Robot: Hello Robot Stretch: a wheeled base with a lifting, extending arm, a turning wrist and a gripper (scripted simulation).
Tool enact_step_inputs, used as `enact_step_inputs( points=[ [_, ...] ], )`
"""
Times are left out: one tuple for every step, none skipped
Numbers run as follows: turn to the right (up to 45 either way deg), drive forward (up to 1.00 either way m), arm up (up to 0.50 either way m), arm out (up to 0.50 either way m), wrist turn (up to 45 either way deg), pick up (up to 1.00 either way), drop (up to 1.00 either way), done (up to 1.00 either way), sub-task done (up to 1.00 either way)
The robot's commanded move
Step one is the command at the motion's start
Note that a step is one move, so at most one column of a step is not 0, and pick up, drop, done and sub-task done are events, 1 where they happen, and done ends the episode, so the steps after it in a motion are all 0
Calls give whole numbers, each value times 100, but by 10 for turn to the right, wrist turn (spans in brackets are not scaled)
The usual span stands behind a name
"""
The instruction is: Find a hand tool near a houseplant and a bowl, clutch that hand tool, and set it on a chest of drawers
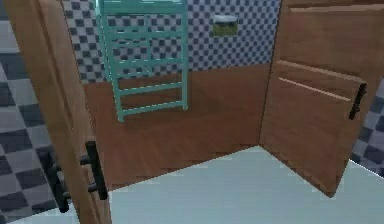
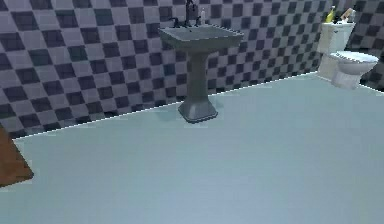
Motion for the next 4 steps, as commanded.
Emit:
enact_step_inputs(
  points=[
    [240,0,0,0,0,0,0,0,0],
    [0,30,0,0,0,0,0,0,0],
    [150,0,0,0,0,0,0,0,0],
    [0,55,0,0,0,0,0,0,0]
  ],
)
